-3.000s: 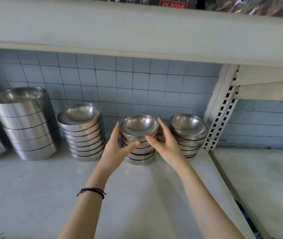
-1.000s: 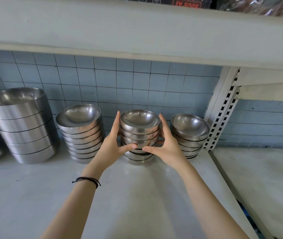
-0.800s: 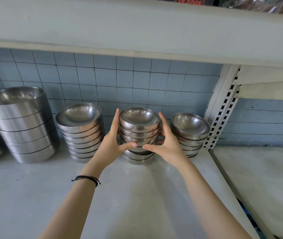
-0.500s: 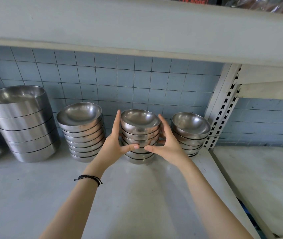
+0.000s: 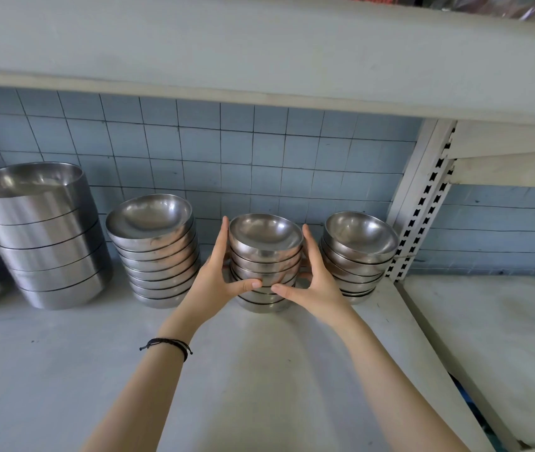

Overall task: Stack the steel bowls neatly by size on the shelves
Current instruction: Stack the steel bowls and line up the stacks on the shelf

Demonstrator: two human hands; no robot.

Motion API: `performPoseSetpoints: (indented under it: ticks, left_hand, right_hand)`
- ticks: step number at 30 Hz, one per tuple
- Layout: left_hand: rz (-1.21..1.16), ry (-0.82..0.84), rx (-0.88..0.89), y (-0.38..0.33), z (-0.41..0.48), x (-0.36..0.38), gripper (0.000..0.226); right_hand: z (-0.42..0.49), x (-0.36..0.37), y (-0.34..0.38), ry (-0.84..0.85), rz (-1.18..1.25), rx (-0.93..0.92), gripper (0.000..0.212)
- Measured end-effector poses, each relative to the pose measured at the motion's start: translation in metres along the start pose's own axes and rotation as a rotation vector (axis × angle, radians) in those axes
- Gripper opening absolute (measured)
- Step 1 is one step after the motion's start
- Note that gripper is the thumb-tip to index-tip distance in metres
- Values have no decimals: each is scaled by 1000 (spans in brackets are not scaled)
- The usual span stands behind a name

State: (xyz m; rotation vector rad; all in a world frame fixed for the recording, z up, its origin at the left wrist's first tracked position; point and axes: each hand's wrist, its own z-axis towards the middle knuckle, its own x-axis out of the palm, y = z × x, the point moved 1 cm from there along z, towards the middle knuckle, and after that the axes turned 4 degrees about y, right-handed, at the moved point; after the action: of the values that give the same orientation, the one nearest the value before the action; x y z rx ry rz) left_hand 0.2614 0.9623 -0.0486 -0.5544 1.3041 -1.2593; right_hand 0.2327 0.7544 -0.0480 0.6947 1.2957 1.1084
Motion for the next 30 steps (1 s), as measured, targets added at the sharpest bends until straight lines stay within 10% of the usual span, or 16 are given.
performPoseSetpoints:
  ticks: [30]
  left_hand:
    - [-119, -143, 27, -13, -3, 8, 76]
  right_hand:
    - [0, 11, 6, -33, 43, -36, 95]
